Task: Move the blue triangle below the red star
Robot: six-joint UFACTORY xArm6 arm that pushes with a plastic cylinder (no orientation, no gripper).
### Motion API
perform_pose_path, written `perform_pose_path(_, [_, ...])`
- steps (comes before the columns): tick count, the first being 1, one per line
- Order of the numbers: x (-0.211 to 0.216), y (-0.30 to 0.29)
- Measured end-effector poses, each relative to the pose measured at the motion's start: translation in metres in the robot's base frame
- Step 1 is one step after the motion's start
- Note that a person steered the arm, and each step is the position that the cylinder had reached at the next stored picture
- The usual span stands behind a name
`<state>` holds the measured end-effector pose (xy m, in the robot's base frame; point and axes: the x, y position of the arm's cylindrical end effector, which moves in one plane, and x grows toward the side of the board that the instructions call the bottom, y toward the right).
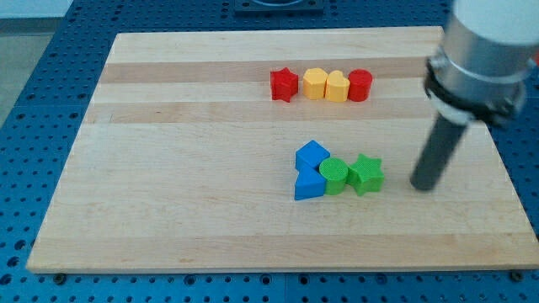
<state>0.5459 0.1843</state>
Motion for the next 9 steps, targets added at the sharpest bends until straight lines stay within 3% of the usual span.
perform_pose_path(1, [0.038, -0.022])
perform_pose_path(4, [0.038, -0.138])
perform_pose_path(5, [0.026, -0.158])
perform_pose_path(6, [-0.011, -0.164])
perform_pose_path(8, [-0.024, -0.164])
perform_pose_path(9, [-0.052, -0.163])
